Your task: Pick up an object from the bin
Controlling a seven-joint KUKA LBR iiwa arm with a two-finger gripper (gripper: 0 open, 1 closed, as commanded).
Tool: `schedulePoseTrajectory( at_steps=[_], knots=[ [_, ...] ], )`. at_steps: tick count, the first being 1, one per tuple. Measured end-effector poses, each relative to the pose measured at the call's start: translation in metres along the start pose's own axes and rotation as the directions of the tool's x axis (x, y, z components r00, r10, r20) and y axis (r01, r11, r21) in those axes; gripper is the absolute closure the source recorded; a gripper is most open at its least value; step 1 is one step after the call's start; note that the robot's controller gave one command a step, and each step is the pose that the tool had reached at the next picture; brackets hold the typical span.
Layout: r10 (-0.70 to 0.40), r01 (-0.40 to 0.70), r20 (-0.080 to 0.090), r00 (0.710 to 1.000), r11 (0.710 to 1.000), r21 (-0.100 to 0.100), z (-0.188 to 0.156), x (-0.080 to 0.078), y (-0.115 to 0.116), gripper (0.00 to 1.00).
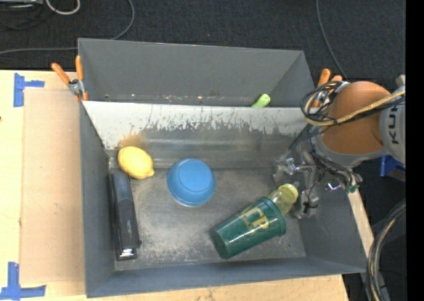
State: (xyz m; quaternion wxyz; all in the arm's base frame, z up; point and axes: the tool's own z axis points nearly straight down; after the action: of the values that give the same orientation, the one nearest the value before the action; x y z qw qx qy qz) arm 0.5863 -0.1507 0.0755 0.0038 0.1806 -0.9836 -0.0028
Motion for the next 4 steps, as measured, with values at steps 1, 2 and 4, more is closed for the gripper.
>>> schedulePoseTrajectory(
  at_steps=[1,2,4],
  knots=[
    [-0.288,0.288,0.016,0.957,0.957,0.008,0.006,-0.02,0.005,0.0],
    [-0.035,0.035,0.0,0.999,0.999,0.0,0.001,-0.002,0.0,1.0],
    [-0.036,0.036,-0.005,0.999,0.999,-0.004,-0.017,0.0,0.002,1.0]
  ],
)
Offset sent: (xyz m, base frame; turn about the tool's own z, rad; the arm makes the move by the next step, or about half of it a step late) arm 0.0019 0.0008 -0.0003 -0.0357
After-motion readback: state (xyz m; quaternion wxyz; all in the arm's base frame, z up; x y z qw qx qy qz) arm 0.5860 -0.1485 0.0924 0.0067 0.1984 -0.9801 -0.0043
